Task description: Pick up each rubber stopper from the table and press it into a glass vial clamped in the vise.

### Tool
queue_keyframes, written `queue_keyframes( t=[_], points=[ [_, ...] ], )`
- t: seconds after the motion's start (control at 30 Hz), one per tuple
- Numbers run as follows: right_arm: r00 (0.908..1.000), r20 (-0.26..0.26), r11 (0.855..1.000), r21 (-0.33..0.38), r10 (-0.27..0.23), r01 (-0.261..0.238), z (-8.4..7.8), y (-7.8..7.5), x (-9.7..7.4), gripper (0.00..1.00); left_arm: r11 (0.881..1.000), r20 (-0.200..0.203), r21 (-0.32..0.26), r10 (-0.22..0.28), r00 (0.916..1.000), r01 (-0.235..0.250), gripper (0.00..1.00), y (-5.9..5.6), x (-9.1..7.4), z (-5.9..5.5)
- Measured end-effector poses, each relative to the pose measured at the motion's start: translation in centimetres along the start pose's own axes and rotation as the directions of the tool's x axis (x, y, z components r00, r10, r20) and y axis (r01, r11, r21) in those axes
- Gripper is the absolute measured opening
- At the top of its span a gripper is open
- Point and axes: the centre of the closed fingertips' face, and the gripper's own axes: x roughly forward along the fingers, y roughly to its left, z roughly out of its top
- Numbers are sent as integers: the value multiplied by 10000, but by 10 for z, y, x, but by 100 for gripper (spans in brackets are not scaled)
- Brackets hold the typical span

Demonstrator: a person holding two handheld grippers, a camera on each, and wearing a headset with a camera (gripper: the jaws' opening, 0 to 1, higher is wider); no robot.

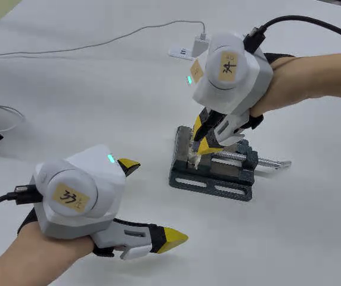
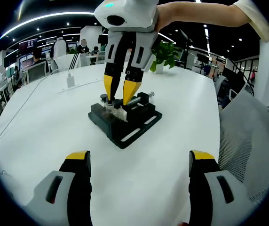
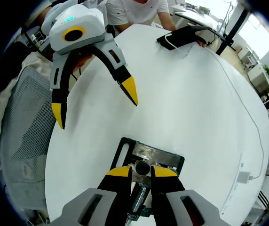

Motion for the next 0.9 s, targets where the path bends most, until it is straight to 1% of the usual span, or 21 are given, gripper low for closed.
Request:
queue_keyframes(
  t=[0.17, 0.3, 0.37, 0.5, 0.57, 0.67, 0.73, 0.83, 0.9],
  points=[
    [9999, 67, 10000, -41, -83, 84, -1, -3, -2, 16, 10000, 0, -6, -15, 10000, 15, 84, 0, 1, 0],
    [9996, 280, 9998, 172, -95, 90, 0, -7, -7, 14, 10000, 22, 7, 4, 10000, -4, 84, 1, 1, 1],
    [9995, 303, 9998, 186, -95, 90, -1, -6, -9, 14, 10000, 26, 52, 27, 10000, -27, 84, 2, 1, 2],
    [9993, 370, 9991, 435, -36, 20, -3, -6, -13, 8, 9999, 37, 139, 70, 10000, -71, 84, 5, 0, 4],
    [9990, 442, 9984, 570, 17, -42, -3, -5, -11, 4, 9998, 47, 157, 96, 9999, -97, 84, 7, -1, 6],
    [9990, 449, 9978, 656, 23, -53, -4, -4, -11, 5, 9997, 56, 202, 130, 9999, -131, 84, 10, -1, 7],
    [9988, 485, 9972, 749, 52, -88, -5, -4, -10, 2, 9997, 60, 209, 150, 9999, -151, 85, 11, -1, 7],
    [9987, 507, 9967, 806, 70, -110, -5, -5, -7, 1, 9997, 47, 199, 150, 9999, -151, 84, 11, -1, 7],
    [9988, 466, 9967, 798, 116, -153, -5, -3, -6, 0, 9997, 37, 178, 140, 9999, -141, 84, 11, -1, 5]
  ],
)
